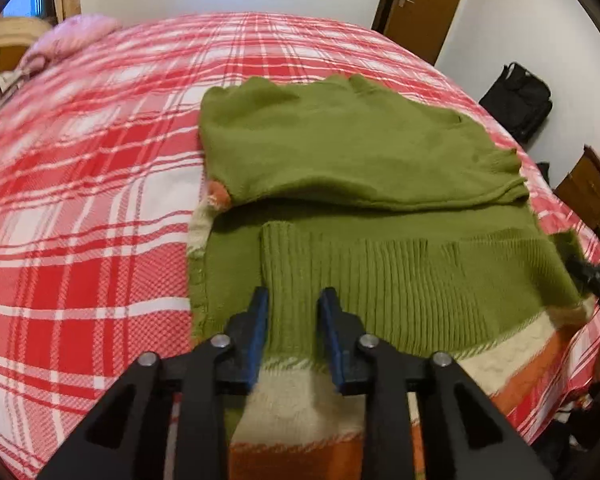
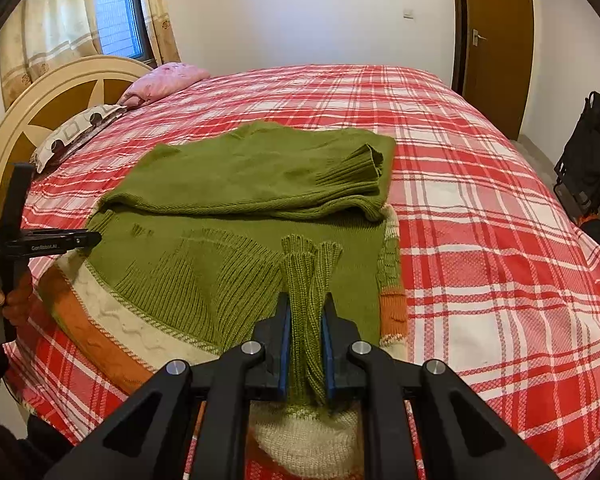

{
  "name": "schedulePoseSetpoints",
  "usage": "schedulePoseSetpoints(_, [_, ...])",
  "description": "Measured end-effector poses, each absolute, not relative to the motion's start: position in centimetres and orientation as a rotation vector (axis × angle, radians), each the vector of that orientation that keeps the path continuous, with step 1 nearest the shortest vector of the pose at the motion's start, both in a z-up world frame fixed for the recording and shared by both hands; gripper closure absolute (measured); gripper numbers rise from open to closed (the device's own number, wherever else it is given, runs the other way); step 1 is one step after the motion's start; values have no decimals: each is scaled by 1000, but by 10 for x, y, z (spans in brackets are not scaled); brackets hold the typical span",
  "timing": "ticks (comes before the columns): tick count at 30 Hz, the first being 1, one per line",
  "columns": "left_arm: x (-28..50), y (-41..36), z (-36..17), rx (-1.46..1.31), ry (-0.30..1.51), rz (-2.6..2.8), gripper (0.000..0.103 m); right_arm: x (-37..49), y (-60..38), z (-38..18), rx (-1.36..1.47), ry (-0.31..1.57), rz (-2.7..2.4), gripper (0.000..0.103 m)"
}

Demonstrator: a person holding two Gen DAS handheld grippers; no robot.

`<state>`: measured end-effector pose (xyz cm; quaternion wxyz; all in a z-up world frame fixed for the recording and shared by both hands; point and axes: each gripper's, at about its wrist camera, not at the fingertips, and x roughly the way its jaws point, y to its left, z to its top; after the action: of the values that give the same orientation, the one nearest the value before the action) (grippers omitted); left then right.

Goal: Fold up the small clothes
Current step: 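Carry the held hem with both tools over the collar, folding the sweater in half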

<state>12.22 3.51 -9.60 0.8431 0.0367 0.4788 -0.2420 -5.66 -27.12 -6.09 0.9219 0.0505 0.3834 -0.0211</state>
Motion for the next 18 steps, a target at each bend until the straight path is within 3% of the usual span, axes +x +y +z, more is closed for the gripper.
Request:
schedulePoseSetpoints(7, [127, 24, -97, 105, 1016, -475, 68, -58, -270, -66, 107, 801, -46, 90])
schedulePoseSetpoints(12, [120, 18, -97, 139, 990, -459, 89, -58, -273, -69, 115, 810, -60, 90])
schedulePoseSetpoints(18, [113, 11, -90, 169, 974, -429, 93, -60, -269, -65, 104, 791, -93, 90])
